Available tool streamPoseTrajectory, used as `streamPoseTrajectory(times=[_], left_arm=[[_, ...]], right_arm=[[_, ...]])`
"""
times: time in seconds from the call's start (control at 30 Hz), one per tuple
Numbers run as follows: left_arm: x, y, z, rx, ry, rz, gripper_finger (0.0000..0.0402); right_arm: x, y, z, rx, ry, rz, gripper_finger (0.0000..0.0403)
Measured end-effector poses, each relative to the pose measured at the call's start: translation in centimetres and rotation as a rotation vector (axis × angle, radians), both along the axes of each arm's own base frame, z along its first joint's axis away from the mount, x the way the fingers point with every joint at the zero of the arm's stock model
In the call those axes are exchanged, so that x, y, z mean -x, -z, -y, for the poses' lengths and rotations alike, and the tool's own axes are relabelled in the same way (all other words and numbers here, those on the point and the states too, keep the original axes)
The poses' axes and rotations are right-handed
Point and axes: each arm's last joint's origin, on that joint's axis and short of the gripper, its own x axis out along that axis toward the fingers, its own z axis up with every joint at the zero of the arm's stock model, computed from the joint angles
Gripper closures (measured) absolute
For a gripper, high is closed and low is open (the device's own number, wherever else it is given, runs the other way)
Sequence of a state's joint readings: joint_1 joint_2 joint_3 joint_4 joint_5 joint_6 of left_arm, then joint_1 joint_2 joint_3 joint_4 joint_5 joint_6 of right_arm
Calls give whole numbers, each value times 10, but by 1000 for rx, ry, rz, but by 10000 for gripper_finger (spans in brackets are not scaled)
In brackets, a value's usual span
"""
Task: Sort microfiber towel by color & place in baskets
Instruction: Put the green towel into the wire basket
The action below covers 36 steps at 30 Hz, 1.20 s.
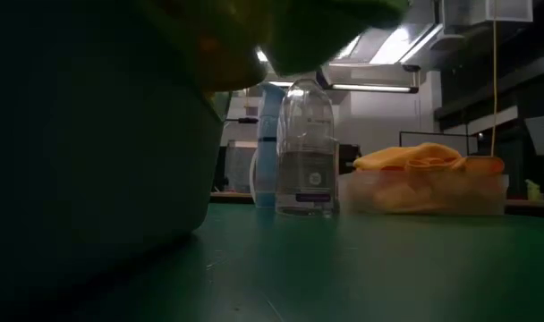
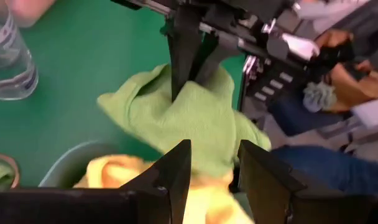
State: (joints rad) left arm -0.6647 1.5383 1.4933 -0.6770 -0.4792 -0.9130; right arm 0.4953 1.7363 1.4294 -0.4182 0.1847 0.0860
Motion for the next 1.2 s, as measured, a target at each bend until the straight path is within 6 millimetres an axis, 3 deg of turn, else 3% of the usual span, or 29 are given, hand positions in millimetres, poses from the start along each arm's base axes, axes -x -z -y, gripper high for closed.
streamPoseTrajectory(times=[0.77, 1.2], left_arm=[[-16, -2, -20, 21, -76, 27, 272], [-10, 6, -23, -32, -57, -78, 272]], right_arm=[[-11, -24, 1, 414, -58, 283, 392], [-12, -26, 0, 491, -115, 313, 393]])
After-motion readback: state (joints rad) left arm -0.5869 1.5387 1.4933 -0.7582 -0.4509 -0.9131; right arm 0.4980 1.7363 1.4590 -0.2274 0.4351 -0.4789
